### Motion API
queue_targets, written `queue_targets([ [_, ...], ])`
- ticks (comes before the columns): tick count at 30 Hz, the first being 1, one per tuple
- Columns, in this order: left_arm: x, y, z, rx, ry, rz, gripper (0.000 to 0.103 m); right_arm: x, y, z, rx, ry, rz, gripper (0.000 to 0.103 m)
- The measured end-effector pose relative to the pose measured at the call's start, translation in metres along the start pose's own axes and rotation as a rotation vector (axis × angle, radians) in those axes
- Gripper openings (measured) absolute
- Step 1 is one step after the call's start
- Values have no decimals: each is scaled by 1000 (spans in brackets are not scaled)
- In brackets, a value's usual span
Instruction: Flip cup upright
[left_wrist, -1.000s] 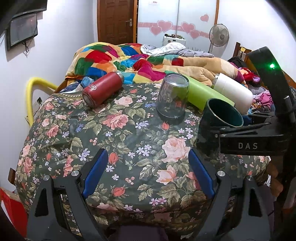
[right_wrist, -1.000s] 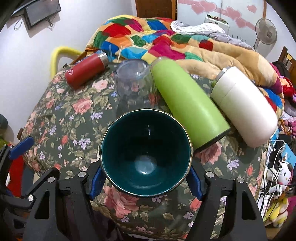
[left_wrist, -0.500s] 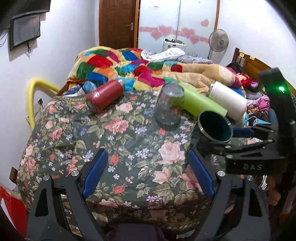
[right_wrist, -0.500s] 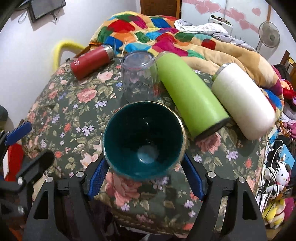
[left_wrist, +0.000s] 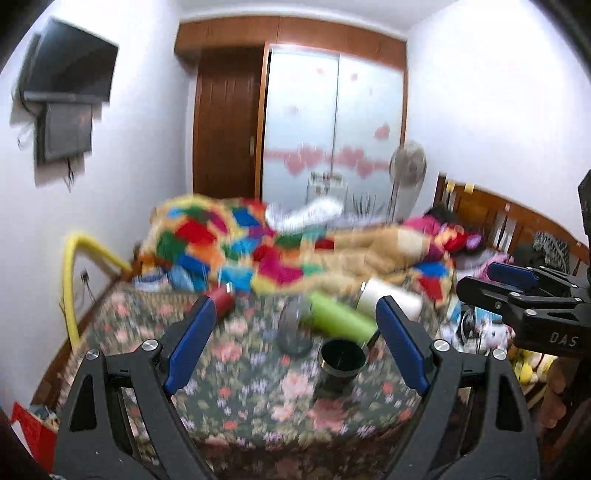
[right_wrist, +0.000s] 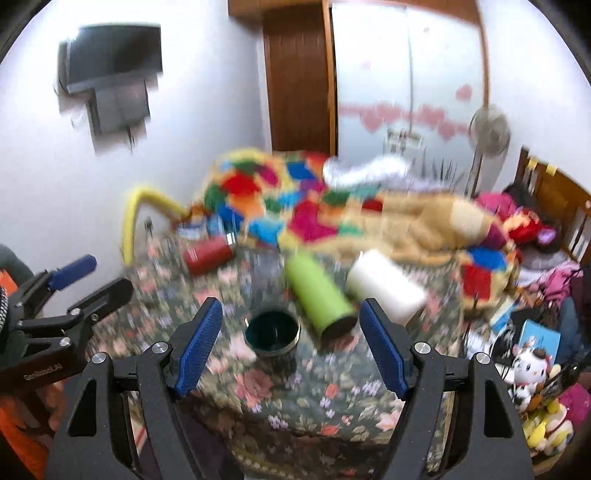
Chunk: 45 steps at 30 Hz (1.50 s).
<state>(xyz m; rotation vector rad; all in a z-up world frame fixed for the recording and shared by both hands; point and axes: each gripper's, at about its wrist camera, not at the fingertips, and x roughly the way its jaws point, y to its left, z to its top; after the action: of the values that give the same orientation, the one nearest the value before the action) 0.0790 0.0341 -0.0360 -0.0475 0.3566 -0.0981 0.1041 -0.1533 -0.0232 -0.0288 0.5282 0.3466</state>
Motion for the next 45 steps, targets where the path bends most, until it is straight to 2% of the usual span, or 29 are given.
queue_targets([
  [7, -62, -19, 17, 0, -171, -4, 94, -77, 16, 5, 8, -257, 1, 77],
  [11, -83, -26, 16, 8, -229, 34, 103, -97, 24, 1, 5, -348, -19, 87],
  [14, -90, -27, 13, 3, -237, 51, 103, -99, 29, -4, 1, -373, -46, 95],
  [17, -93, -27, 10, -2, -237, 65, 103, -97, 30, -7, 4, -379, -67, 103],
  [23, -97, -28, 3, -10, -229, 79, 103, -89, 30, -13, -14, -341, -77, 103],
  [32, -98, -29, 1, -11, -222, 84, 103, -104, 28, -23, -13, -333, -70, 103],
  [45, -96, -31, -1, -11, -214, 89, 103, -103, 30, -25, -15, -311, -66, 103],
])
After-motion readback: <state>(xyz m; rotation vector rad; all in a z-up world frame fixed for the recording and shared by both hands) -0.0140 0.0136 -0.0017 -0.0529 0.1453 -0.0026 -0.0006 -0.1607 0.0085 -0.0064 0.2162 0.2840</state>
